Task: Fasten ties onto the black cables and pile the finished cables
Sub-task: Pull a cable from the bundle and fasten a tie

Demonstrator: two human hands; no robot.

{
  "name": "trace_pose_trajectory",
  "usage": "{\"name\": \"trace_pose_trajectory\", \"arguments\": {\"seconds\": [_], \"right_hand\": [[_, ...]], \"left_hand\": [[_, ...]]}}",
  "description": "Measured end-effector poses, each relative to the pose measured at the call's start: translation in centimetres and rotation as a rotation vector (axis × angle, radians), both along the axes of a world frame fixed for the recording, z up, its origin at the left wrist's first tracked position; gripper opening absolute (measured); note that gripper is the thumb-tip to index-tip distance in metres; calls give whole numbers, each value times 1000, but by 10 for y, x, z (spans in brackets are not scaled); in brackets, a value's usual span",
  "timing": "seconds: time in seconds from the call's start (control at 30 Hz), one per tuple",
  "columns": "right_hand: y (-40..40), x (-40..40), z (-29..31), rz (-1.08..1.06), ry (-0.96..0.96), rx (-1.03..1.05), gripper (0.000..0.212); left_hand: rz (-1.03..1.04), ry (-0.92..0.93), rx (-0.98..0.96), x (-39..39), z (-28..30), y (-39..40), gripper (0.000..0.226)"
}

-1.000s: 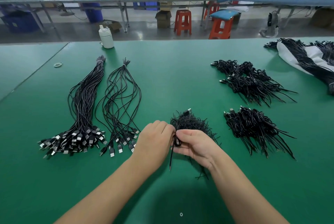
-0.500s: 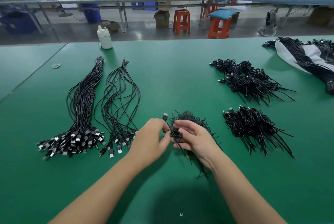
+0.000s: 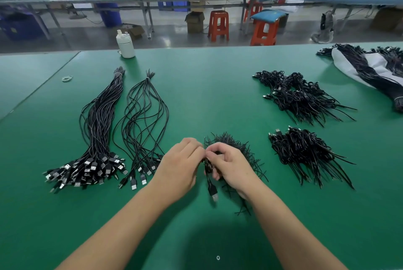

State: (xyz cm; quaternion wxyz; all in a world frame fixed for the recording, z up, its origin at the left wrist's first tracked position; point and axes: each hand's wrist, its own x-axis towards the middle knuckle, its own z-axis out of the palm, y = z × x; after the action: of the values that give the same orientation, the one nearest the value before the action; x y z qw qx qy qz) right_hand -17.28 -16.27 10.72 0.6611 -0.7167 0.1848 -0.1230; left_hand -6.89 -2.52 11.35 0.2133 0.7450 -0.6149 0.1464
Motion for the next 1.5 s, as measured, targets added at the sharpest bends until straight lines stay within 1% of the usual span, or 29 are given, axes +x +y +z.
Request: {"name": "trace_pose_trajectory", "arguments": {"seconds": [0.07,0.13,0.17,0.2,0.27,0.3,0.33,0.37,0.4,0.47,0.5,0.57,0.63,0.67,0.7,0.8,0.87,0.93,0.97,1.0,1.03,1.07,1.13,1.2,1.23,1.27,1.33,1.4,1.5], "right_hand": [[1,-3,-1,59,-21,88,19],[4,-6,1,122,-56,155,23],[5,-7,2,137,-63,130,25],[4,-7,2,128,-62,48,26],[1,-4,1,46,-31,-163,24],[0,-2,1,-16,-6,-254,19],[-1,0,1,-67,22,-335,14],[0,1,2,-96,41,-371,13],[0,2,2,-106,47,-358,15],[2,3,6,-98,38,-169,24],[3,3,9,-96,44,-68,23],[-1,5,12,-108,65,5,13],[-2,6,15,-118,59,46,16],[-2,7,15,-121,42,34,12],[-2,7,17,-114,23,7,4],[-2,4,20,-30,-14,-29,21],[-6,2,20,37,-33,-59,21],[-9,0,20,20,-33,-183,12],[-11,0,21,-5,-24,-235,8],[-12,0,19,-16,-14,-262,9],[-12,0,18,-10,-3,-266,12],[-11,1,17,-5,5,-245,13],[-9,3,13,-28,28,-169,4],[-8,4,11,-75,30,-47,10],[-8,4,11,-77,24,-1,12],[-7,5,11,-66,14,15,10],[-7,4,11,-31,1,-8,3],[-6,3,11,-16,-7,6,14],[-7,-2,11,77,-24,85,25]], "left_hand": [[50,209,-29,0,0,4,10],[143,468,-82,1,-1,4,10],[187,572,-93,2,-1,3,13],[221,649,-94,3,-1,2,17],[239,721,-86,4,0,1,21],[231,698,-80,4,1,2,21],[215,631,-79,2,2,2,19],[198,539,-85,0,2,1,16],[182,436,-103,-2,3,1,11],[154,236,-148,-5,3,0,5],[134,141,-168,-6,3,0,7],[78,-21,-192,-5,3,0,8],[51,-74,-190,-4,3,-1,10],[49,-42,-183,-4,3,-1,10],[62,33,-176,-5,3,-2,11],[201,404,-179,-7,8,-2,10],[275,636,-183,-3,10,-2,16],[267,868,-167,1,13,-3,20],[238,951,-145,1,14,-3,20],[221,976,-116,0,15,-3,19],[224,945,-87,-1,14,-3,18],[239,862,-67,-1,14,-3,18],[245,605,-72,-4,14,-3,17],[206,287,-63,-7,13,-3,17],[186,155,-45,-8,11,-4,19],[175,69,-32,-8,9,-4,20],[175,26,-35,-10,8,-3,19],[183,75,-56,-11,7,-3,17],[256,335,-98,-10,8,-3,15]]}}
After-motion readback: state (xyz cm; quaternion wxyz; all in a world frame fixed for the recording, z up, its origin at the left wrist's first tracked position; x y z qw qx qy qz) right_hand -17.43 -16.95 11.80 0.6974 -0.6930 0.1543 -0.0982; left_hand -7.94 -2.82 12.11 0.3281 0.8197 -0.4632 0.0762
